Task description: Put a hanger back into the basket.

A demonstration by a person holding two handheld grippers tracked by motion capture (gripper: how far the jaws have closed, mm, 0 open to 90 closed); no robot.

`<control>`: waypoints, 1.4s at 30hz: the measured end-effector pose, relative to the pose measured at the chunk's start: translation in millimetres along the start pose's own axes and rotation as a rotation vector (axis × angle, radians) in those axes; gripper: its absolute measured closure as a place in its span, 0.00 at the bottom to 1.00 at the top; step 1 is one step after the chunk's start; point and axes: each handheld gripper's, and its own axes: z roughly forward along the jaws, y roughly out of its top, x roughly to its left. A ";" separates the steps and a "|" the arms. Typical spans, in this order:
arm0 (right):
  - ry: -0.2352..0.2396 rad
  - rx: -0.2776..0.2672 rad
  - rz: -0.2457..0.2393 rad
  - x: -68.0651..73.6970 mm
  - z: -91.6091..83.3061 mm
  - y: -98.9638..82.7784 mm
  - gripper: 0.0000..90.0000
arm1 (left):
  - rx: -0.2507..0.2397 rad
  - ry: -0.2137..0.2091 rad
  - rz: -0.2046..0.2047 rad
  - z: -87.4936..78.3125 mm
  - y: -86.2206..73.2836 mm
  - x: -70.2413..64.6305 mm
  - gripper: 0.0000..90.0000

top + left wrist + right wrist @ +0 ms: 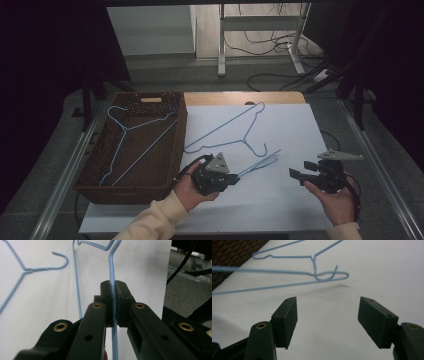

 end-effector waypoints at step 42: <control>0.047 0.055 -0.137 14.2 28.3 -21.1 0.29 | -0.280 0.207 -0.199 -174.3 -29.7 68.0 0.96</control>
